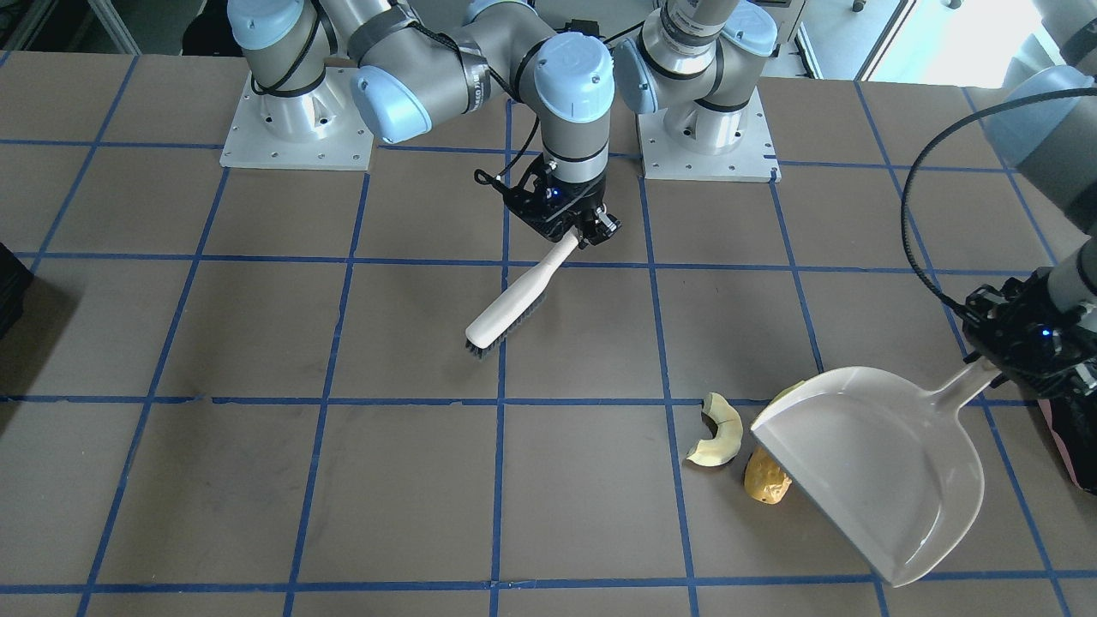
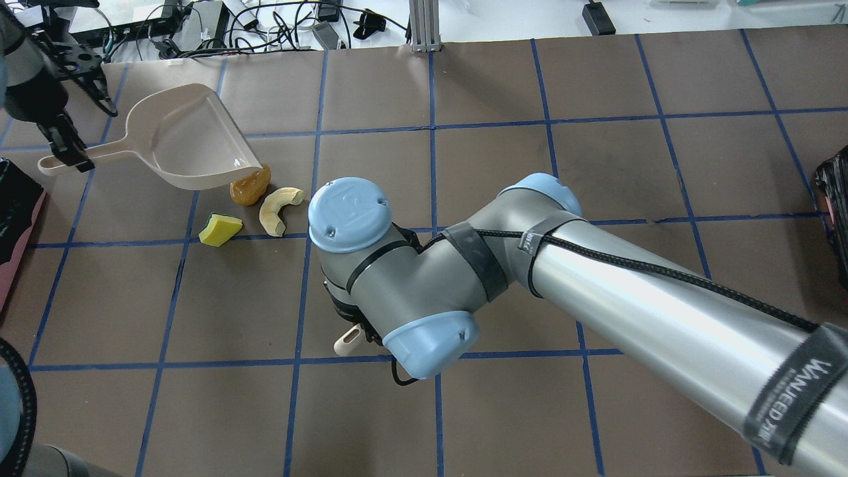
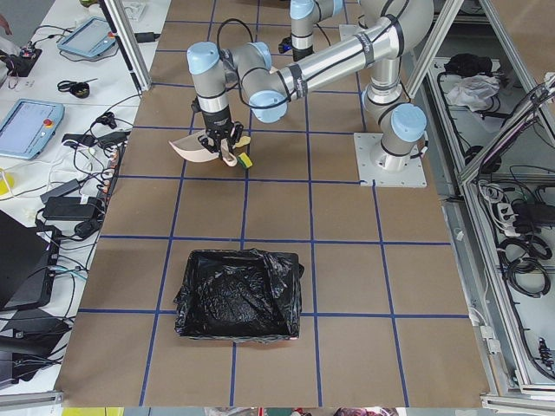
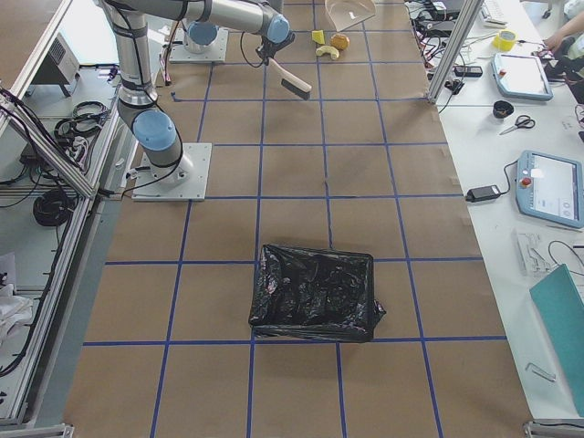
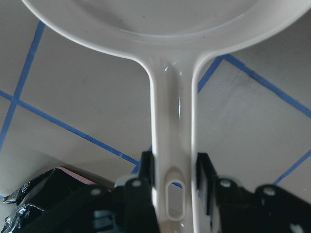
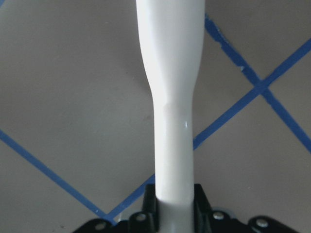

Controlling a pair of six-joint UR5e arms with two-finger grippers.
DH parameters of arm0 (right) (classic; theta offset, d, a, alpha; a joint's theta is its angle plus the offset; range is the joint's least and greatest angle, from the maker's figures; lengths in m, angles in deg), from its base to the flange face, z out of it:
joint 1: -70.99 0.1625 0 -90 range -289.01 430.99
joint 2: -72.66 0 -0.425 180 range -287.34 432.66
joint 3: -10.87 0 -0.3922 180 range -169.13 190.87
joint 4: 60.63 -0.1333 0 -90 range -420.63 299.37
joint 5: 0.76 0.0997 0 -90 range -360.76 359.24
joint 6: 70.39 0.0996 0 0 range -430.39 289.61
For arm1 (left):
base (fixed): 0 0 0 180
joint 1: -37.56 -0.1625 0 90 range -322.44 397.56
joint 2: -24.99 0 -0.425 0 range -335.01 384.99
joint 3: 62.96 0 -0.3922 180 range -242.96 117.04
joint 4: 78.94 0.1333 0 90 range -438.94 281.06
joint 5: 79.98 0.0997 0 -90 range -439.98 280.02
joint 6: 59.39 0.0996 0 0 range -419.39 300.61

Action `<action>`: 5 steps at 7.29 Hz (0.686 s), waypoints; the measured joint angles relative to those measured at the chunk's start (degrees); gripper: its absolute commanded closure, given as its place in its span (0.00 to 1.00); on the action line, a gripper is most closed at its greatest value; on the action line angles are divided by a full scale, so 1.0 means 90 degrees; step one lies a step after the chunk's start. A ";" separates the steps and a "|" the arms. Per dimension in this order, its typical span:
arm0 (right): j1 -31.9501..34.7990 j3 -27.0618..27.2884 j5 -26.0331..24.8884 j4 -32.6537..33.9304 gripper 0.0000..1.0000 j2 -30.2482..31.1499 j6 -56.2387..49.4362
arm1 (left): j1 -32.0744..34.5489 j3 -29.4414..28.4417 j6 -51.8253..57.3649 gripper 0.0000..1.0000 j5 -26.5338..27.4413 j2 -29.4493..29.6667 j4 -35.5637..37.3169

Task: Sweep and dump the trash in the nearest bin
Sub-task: 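Set the dustpan beside the trash with the left gripper while the right carries the brush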

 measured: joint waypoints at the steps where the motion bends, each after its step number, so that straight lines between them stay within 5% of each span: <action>1: 0.0127 -0.0428 0.0026 -0.0117 1.00 -0.0305 0.0216 | -0.0450 0.0016 0.0434 1.00 -0.0040 0.0035 0.0094; 5: 0.0311 -0.1144 0.0258 -0.0356 1.00 -0.0809 0.0335 | -0.1282 0.0722 0.1776 1.00 -0.0169 -0.0017 0.0451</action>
